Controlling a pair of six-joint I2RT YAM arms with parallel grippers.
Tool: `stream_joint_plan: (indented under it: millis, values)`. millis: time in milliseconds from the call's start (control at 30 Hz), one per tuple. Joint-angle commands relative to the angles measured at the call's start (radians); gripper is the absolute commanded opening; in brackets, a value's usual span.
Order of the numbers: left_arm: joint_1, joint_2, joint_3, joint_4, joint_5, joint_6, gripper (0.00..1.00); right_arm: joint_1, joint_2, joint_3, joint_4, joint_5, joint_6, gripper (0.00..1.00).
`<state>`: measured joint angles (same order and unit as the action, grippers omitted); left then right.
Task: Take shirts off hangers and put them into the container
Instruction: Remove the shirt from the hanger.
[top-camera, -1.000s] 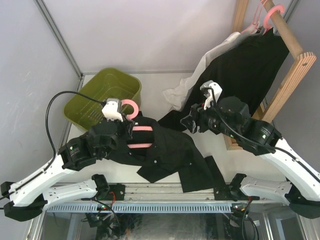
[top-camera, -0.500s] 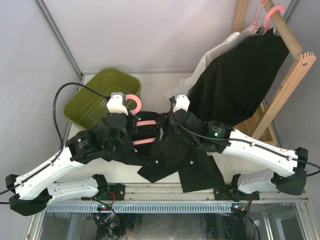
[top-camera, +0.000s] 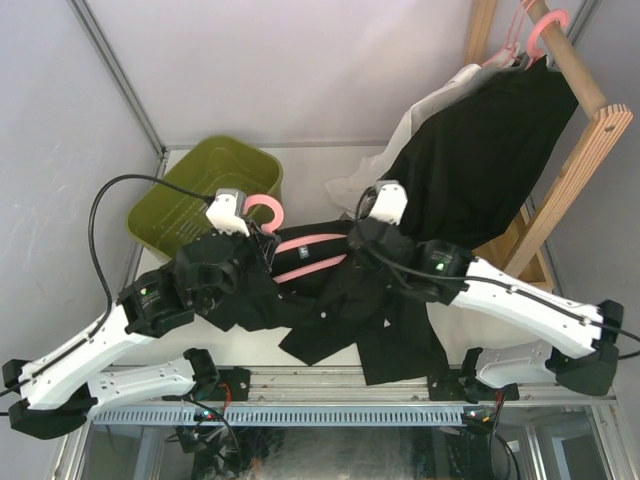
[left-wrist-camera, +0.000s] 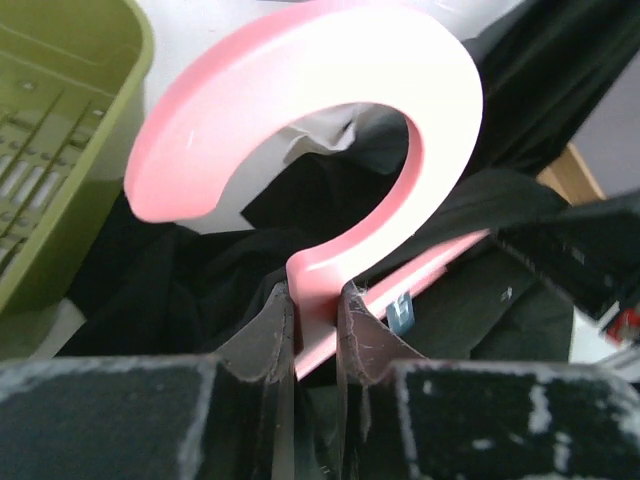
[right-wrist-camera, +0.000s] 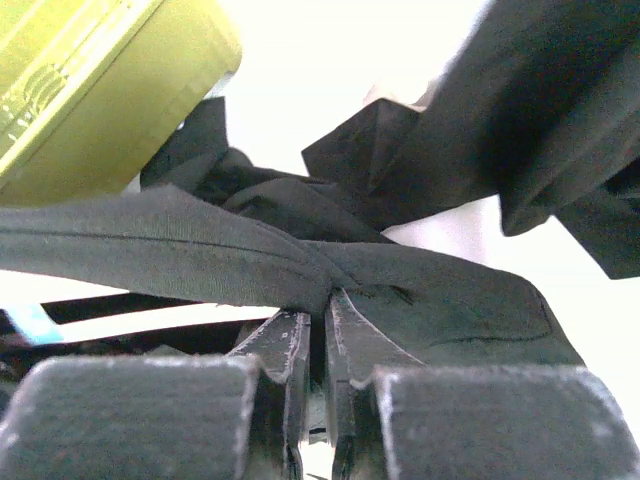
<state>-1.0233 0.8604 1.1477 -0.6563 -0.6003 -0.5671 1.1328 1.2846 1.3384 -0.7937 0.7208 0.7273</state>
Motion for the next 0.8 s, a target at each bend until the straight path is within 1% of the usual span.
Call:
stream_joint_plan:
  millis: [0, 67, 200, 300, 400, 467, 533, 600, 667, 767]
  values:
    - [0.003, -0.098, -0.058, 0.059, 0.064, 0.129, 0.0, -0.164, -0.116, -0.025, -0.041, -0.01, -0.068, 0.0]
    - [0.004, -0.124, -0.073, 0.066, 0.082, 0.146, 0.0, -0.239, -0.118, -0.035, -0.061, -0.089, -0.103, 0.0]
    - [0.005, -0.135, -0.069, 0.07, 0.125, 0.204, 0.0, -0.304, -0.109, -0.039, -0.096, -0.179, -0.152, 0.02]
    - [0.006, -0.128, -0.056, 0.06, 0.158, 0.254, 0.0, -0.367, -0.117, -0.039, -0.106, -0.26, -0.138, 0.03]
    - [0.004, -0.122, -0.04, 0.04, 0.168, 0.291, 0.0, -0.443, -0.151, -0.04, -0.082, -0.405, -0.136, 0.04]
    - [0.004, -0.125, -0.036, 0.032, 0.161, 0.304, 0.0, -0.503, -0.187, -0.047, -0.036, -0.562, -0.161, 0.03]
    - [0.005, -0.132, -0.034, 0.032, 0.172, 0.32, 0.0, -0.527, -0.206, -0.047, -0.019, -0.619, -0.185, 0.02]
    - [0.004, -0.137, -0.029, 0.036, 0.223, 0.349, 0.0, -0.527, -0.211, -0.039, -0.026, -0.585, -0.236, 0.0]
    - [0.005, -0.139, -0.018, 0.039, 0.294, 0.384, 0.0, -0.52, -0.207, -0.032, -0.053, -0.506, -0.283, 0.0]
    - [0.005, -0.129, 0.006, 0.033, 0.365, 0.414, 0.0, -0.498, -0.199, -0.031, -0.077, -0.372, -0.344, 0.0]
